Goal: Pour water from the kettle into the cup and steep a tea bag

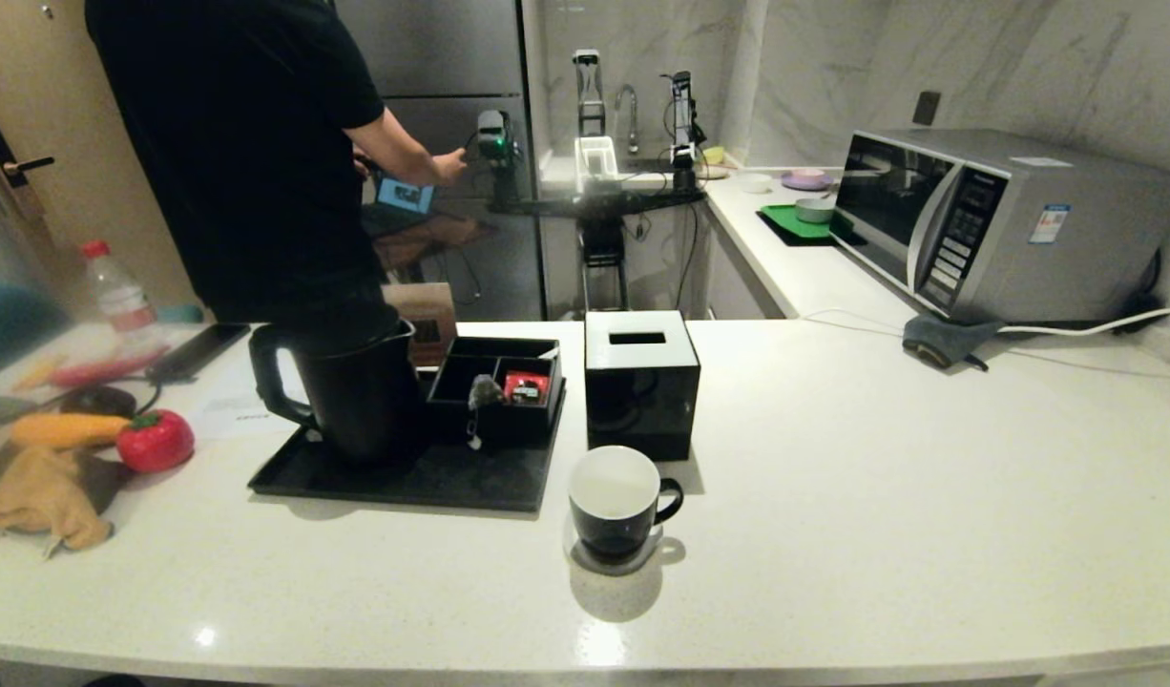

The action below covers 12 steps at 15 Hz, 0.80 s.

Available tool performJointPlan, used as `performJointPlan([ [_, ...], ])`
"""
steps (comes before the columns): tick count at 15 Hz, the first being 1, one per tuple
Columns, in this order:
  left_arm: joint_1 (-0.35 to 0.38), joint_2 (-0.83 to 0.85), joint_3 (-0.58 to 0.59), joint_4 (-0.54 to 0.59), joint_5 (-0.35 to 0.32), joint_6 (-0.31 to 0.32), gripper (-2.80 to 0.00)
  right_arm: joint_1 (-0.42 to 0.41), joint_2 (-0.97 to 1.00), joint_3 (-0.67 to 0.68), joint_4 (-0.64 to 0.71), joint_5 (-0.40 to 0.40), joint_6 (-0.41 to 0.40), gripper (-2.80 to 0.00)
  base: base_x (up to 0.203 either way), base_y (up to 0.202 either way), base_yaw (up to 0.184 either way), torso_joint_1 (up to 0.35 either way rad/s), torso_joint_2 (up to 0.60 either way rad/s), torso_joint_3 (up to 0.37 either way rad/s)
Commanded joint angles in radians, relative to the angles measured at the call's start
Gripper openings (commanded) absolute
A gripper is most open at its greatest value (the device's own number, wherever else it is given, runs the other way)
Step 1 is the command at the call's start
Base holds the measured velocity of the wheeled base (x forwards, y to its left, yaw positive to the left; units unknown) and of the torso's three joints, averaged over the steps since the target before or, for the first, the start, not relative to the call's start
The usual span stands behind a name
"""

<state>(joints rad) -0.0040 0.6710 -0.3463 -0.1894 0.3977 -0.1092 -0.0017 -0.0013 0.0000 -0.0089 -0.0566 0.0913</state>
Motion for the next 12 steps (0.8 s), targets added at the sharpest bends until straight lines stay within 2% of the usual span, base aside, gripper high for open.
performJointPlan([
  [1, 0.028, 0.119, -0.032, -0.006, 0.015, -0.008, -2.8, 0.0, 0.001, 0.0, 0.0, 0.0, 0.001, -2.8, 0.0, 0.0, 0.0, 0.0, 0.0, 0.0],
  [4, 0.101, 0.265, -0.064, -0.06, 0.008, -0.045, -2.8, 0.0, 0.001, 0.0, 0.0, 0.0, 0.001, -2.8, 0.0, 0.0, 0.0, 0.0, 0.0, 0.0],
  [6, 0.195, 0.376, -0.072, -0.152, -0.027, -0.051, -2.8, 0.0, 0.001, 0.0, 0.0, 0.0, 0.001, -2.8, 0.0, 0.0, 0.0, 0.0, 0.0, 0.0],
  [8, 0.322, 0.489, -0.074, -0.26, -0.129, -0.045, -2.8, 0.0, 0.001, 0.0, 0.0, 0.0, 0.001, -2.8, 0.0, 0.0, 0.0, 0.0, 0.0, 0.0],
  [12, 0.522, 0.695, -0.069, -0.528, -0.399, -0.013, -2.8, 0.0, 0.001, 0.0, 0.0, 0.0, 0.001, -2.8, 0.0, 0.0, 0.0, 0.0, 0.0, 0.0],
])
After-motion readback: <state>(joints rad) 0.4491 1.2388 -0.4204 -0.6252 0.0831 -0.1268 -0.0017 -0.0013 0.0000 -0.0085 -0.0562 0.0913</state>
